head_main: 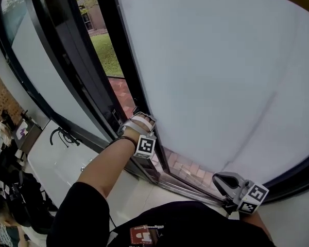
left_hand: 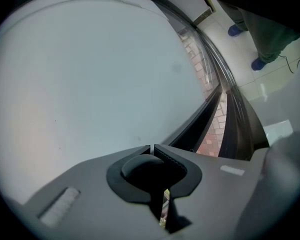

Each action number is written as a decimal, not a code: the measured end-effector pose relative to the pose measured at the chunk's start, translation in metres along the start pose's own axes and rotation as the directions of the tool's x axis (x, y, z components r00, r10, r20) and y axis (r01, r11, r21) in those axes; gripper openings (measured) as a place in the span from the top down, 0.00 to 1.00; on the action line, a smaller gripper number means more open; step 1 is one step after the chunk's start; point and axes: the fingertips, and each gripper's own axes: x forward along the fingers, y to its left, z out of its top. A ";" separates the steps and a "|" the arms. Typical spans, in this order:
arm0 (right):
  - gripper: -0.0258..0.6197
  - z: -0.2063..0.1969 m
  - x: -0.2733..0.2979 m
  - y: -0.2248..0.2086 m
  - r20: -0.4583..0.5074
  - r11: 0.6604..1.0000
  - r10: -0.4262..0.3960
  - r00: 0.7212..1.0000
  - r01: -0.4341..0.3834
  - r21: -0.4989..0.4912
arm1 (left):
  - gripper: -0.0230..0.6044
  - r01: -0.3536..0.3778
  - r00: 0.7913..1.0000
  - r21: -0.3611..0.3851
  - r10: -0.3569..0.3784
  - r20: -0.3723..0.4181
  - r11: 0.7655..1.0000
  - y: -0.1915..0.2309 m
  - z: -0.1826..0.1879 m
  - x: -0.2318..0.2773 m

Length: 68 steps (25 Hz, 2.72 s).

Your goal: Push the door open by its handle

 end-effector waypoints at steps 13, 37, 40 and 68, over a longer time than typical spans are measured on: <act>0.96 0.000 0.019 -0.101 -0.026 0.976 -0.217 0.976 0.217 -0.011 | 0.94 -0.050 0.993 0.047 0.045 0.112 0.998 0.080 0.025 0.132; 0.96 0.054 0.072 -0.321 -0.136 0.961 -0.253 0.958 0.233 -0.151 | 0.96 -0.238 0.861 0.081 0.172 0.478 0.968 0.288 0.176 0.338; 0.96 0.045 0.103 -0.337 -0.137 0.947 -0.308 0.942 0.290 -0.138 | 0.96 -0.293 0.832 0.106 0.199 0.518 0.950 0.290 0.175 0.354; 0.96 0.112 -0.041 -0.677 -0.001 0.650 -0.756 0.654 0.751 -0.121 | 0.96 -0.491 0.358 0.013 0.188 0.915 0.871 0.552 0.429 0.396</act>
